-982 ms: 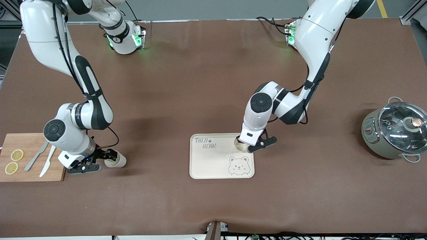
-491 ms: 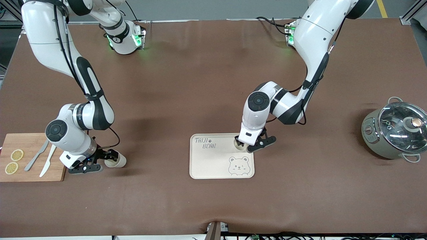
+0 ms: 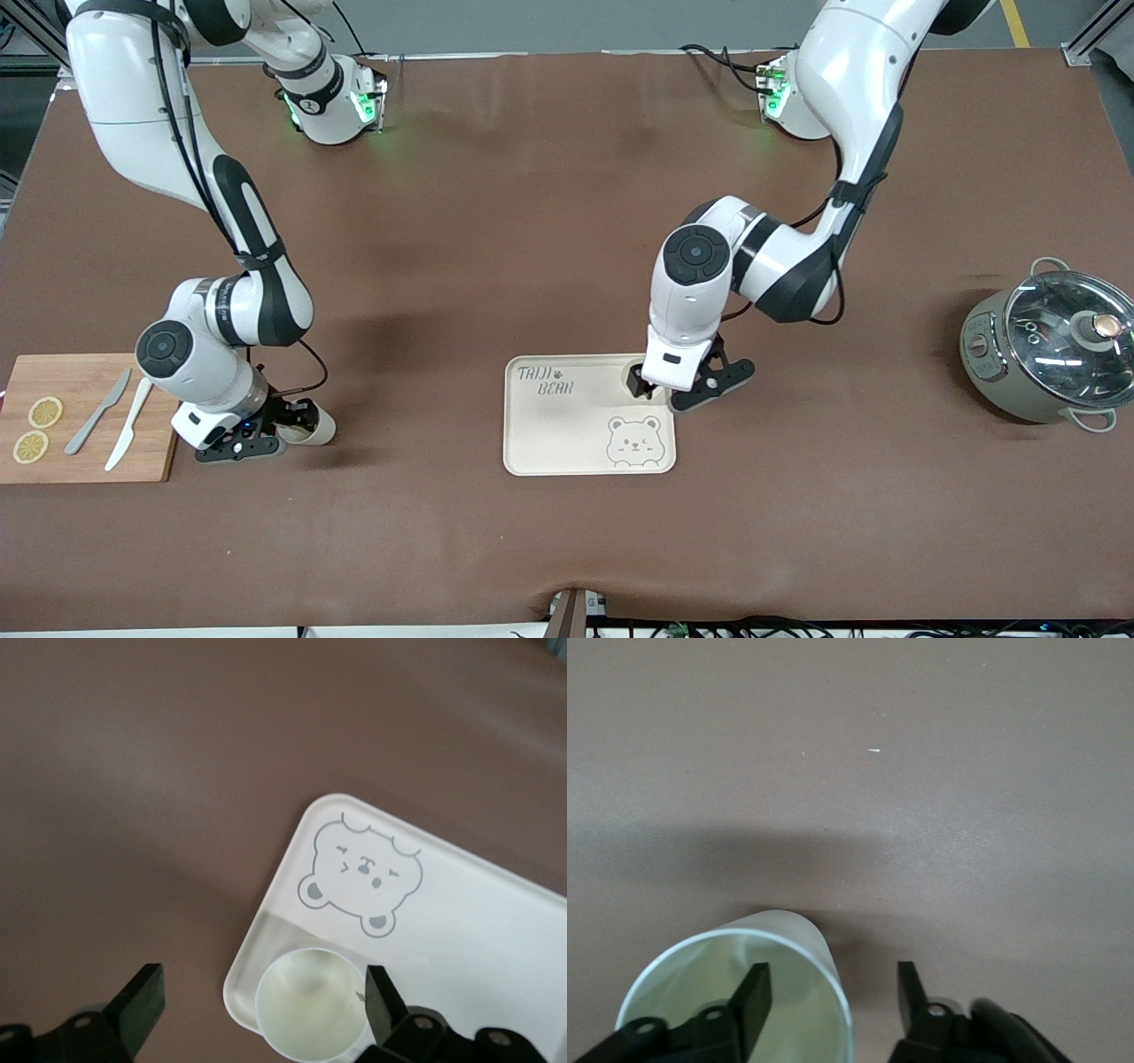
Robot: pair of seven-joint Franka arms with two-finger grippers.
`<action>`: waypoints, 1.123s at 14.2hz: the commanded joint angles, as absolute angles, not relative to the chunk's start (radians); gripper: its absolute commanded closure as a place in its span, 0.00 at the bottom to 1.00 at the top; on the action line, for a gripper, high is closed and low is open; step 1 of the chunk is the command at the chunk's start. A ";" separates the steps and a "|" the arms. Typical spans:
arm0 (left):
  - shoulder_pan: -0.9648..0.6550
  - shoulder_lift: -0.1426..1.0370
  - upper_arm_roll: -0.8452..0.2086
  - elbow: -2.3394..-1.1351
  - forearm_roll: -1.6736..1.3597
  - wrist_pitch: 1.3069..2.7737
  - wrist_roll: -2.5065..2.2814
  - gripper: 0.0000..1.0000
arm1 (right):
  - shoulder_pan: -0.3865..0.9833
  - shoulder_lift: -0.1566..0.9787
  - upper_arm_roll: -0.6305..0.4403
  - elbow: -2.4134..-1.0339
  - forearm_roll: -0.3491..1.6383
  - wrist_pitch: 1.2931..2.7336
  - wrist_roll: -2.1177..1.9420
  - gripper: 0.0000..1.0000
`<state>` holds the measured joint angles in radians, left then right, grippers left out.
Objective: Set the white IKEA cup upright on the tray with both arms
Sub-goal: 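Open the left gripper and withdraw while the right gripper lifts the cup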
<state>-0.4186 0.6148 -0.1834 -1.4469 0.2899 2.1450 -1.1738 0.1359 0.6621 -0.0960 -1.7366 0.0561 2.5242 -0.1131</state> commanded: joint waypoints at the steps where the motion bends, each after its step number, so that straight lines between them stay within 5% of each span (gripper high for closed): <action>1: -0.391 0.577 -0.192 -1.416 0.259 2.051 -1.148 0.00 | 0.141 0.667 -0.098 -1.729 0.064 2.533 -0.120 0.76; 4: -0.312 0.505 -0.186 -1.401 0.169 1.915 -0.839 0.00 | 0.141 0.667 -0.098 -1.729 0.064 2.533 -0.118 1.00; 10: -0.109 0.339 -0.187 -1.402 0.123 1.758 -0.506 0.00 | 0.143 0.658 -0.097 -1.697 0.069 2.476 -0.117 1.00; 16: 0.104 0.258 -0.287 -1.402 0.035 1.718 -0.304 0.00 | 0.155 0.647 -0.091 -1.401 0.179 2.009 -0.036 1.00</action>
<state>0.0836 0.2924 -0.2747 -1.3837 0.0581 1.7476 -0.3783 0.1417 0.6532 -0.0887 -1.5047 0.1488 2.1332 -0.0929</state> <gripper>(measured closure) 0.000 0.960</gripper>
